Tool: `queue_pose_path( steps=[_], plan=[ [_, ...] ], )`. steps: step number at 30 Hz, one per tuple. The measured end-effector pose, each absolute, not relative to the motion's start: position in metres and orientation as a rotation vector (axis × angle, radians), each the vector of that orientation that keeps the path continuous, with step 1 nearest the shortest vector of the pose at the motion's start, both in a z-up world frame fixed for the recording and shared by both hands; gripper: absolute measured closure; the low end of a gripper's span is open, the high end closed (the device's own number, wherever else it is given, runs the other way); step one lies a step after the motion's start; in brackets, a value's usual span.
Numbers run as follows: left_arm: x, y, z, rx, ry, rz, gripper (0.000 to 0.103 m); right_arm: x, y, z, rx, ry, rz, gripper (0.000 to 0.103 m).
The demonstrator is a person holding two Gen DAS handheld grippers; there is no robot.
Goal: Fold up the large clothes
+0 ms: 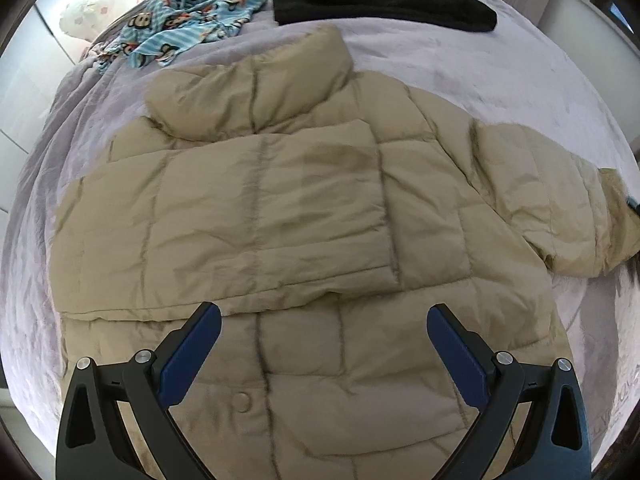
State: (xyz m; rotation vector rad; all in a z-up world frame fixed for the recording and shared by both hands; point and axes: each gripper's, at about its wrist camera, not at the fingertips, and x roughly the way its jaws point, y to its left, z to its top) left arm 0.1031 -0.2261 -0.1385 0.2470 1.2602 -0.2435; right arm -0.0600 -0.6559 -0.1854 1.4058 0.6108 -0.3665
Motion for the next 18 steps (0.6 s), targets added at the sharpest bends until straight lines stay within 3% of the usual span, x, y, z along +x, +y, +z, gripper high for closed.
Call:
queue_pose_path(
  steps=[11,14,18],
  plan=[
    [0.127,-0.142,-0.115,0.148,1.152,-0.138,0.0,0.076,-0.486,-0.05,0.699,0.763,-0.037,0.096],
    [0.139,-0.11,-0.112,0.105,1.136,-0.091,0.0,0.104,-0.413,-0.045,0.497,0.814,0.036,0.096],
    [0.146,-0.074,-0.12,0.105,1.138,-0.028,0.0,0.135,-0.332,-0.081,0.376,0.915,0.112,0.096]
  ],
)
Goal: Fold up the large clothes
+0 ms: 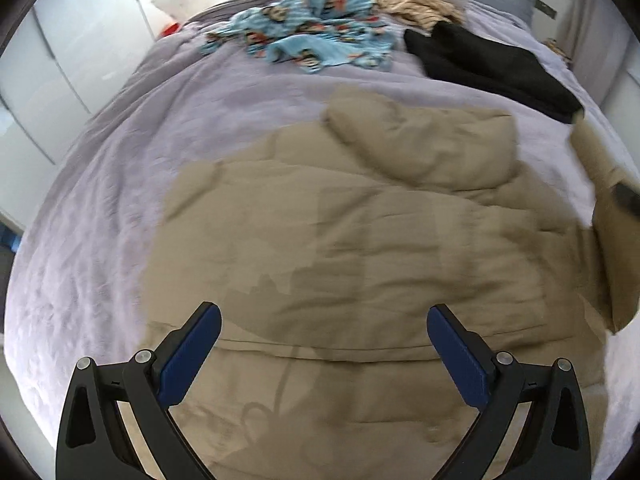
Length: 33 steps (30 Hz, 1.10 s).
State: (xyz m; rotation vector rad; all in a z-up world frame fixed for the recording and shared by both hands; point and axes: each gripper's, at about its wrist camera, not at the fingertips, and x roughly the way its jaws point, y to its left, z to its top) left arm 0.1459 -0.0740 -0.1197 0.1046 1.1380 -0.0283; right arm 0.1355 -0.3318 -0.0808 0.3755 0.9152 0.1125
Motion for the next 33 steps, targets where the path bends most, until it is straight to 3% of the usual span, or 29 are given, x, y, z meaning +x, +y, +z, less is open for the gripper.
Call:
queue_pose_path(
  steps=[7,10,11,13,14,15,20,28,29,30,32,33],
  plan=[
    [0.146,-0.054,-0.145,0.08,1.179,-0.03,0.0,0.138,-0.277,-0.172,0.325,1.118,0.096,0.096],
    [0.149,-0.057,-0.152,0.058,1.201,-0.055,0.0,0.135,-0.278,-0.195,0.366,1.185,0.059,0.091],
    [0.15,-0.059,-0.154,0.048,1.206,-0.066,0.0,0.134,-0.283,-0.197,0.391,1.188,0.056,0.084],
    [0.154,-0.064,-0.155,0.026,1.211,-0.095,0.0,0.13,-0.286,-0.192,0.429,1.187,0.068,0.06],
    [0.155,-0.066,-0.154,0.022,1.212,-0.103,0.0,0.124,-0.289,-0.185,0.457,1.179,0.085,0.035],
    [0.157,-0.068,-0.153,0.021,1.209,-0.114,0.0,0.119,-0.293,-0.178,0.483,1.165,0.098,0.024],
    [0.164,-0.075,-0.149,0.052,1.192,-0.129,0.0,0.094,-0.329,-0.15,0.592,1.101,0.054,0.024],
    [0.176,-0.078,-0.148,0.078,1.175,-0.138,0.0,0.084,-0.411,-0.172,1.057,0.973,-0.066,0.026],
    [0.176,-0.076,-0.147,0.075,1.173,-0.141,0.0,0.087,-0.415,-0.175,1.104,0.956,-0.076,0.038],
    [0.176,-0.074,-0.146,0.07,1.171,-0.142,0.0,0.096,-0.414,-0.178,1.121,0.952,-0.082,0.065],
    [0.176,-0.068,-0.144,0.052,1.164,-0.146,0.0,0.112,-0.405,-0.178,1.094,0.963,-0.087,0.091],
    [0.177,-0.064,-0.144,0.041,1.16,-0.15,0.0,0.117,-0.4,-0.175,1.069,0.957,-0.079,0.092]
  ],
)
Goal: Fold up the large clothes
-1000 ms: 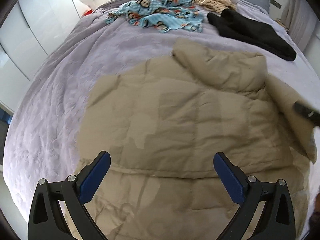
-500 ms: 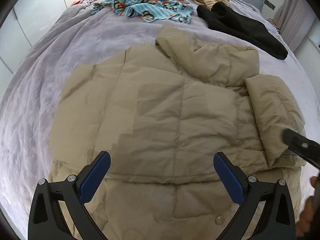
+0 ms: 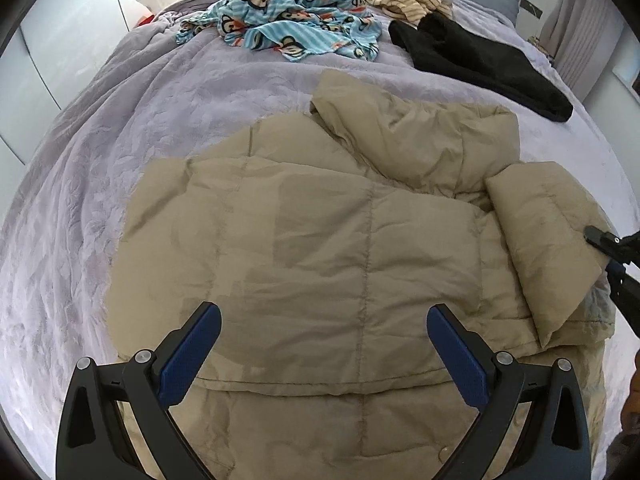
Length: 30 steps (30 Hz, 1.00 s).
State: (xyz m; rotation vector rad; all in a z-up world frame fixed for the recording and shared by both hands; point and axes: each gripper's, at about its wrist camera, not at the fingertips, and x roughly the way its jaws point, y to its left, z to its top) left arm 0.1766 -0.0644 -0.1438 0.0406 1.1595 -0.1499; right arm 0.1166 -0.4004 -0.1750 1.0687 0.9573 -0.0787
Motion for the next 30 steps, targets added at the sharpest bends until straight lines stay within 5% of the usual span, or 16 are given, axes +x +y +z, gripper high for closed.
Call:
queue_pose_path(
  steps=[8,14,19,21,22,27,30],
  plan=[
    [0.19,0.007,-0.134,-0.328,1.102,-0.238,0.0,0.161,-0.285,-0.108,0.454,0.959,0.131,0.093],
    [0.197,0.027,-0.132,-0.466,1.102,-0.364,0.0,0.167,-0.21,-0.142,0.331,1.115,0.238,0.09],
    [0.2,0.017,-0.142,-0.503,1.152,-0.452,0.0,0.158,-0.198,-0.163,0.314,1.213,0.241,0.063],
    [0.201,0.008,-0.147,-0.497,1.179,-0.48,0.0,0.143,-0.217,-0.157,0.396,1.214,0.252,0.034],
    [0.202,0.002,-0.151,-0.495,1.197,-0.494,0.0,0.135,-0.227,-0.155,0.433,1.208,0.251,0.029],
    [0.21,-0.025,-0.171,-0.469,1.261,-0.516,0.0,0.076,-0.315,-0.159,0.678,1.205,0.107,0.029],
    [0.217,-0.045,-0.176,-0.444,1.283,-0.532,0.022,0.037,-0.373,-0.175,0.885,1.188,-0.014,0.029]
  ],
)
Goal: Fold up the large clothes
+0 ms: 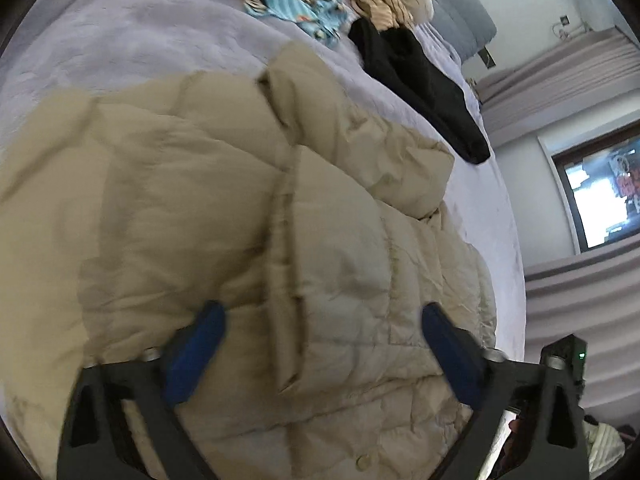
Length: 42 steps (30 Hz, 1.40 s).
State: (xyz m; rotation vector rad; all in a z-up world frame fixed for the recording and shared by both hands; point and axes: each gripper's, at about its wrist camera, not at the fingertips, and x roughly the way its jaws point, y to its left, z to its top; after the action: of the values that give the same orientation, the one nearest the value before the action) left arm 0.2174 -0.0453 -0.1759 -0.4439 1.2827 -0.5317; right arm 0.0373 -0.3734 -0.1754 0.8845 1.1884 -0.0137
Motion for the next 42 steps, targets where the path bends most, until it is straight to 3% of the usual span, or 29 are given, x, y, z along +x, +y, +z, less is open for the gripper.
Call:
queue_pose_path(
  steps=[2,3,4,11,21,24,28,33,37,39,42],
  plan=[
    [0.222,-0.06,-0.181,-0.428,1.326,-0.549,0.079,0.024,-0.402,-0.184,0.99,1.15,-0.078,0.029],
    [0.223,-0.069,-0.183,-0.398,1.359,-0.545,0.089,0.019,-0.414,-0.187,1.043,1.117,-0.096,0.029],
    [0.222,-0.075,-0.181,-0.372,1.367,-0.538,0.09,0.014,-0.428,-0.19,1.113,1.068,-0.118,0.029],
    [0.199,-0.052,-0.146,-0.37,1.239,-0.535,0.09,0.016,-0.451,-0.2,1.303,0.948,-0.119,0.029],
    [0.186,-0.031,-0.183,-0.313,1.286,-0.42,0.09,0.049,-0.438,-0.207,1.158,1.024,-0.091,0.032],
    [0.182,-0.024,-0.178,-0.281,1.285,-0.364,0.08,0.05,-0.441,-0.22,1.16,1.048,-0.113,0.037],
    [0.18,-0.002,-0.157,-0.205,1.226,-0.253,0.054,0.053,-0.438,-0.216,1.123,1.062,-0.103,0.036],
    [0.181,0.021,-0.128,-0.185,1.166,-0.241,0.054,0.036,-0.428,-0.186,1.023,1.165,-0.116,0.035],
    [0.187,0.001,-0.115,-0.196,1.141,-0.326,0.054,0.02,-0.425,-0.139,0.89,1.071,-0.047,0.032],
    [0.192,-0.019,-0.117,-0.185,1.137,-0.356,0.054,0.025,-0.439,-0.124,0.818,1.01,-0.082,0.025],
    [0.207,-0.053,-0.136,-0.14,1.133,-0.347,0.054,0.047,-0.476,-0.141,0.924,0.966,-0.147,0.024]
  ],
)
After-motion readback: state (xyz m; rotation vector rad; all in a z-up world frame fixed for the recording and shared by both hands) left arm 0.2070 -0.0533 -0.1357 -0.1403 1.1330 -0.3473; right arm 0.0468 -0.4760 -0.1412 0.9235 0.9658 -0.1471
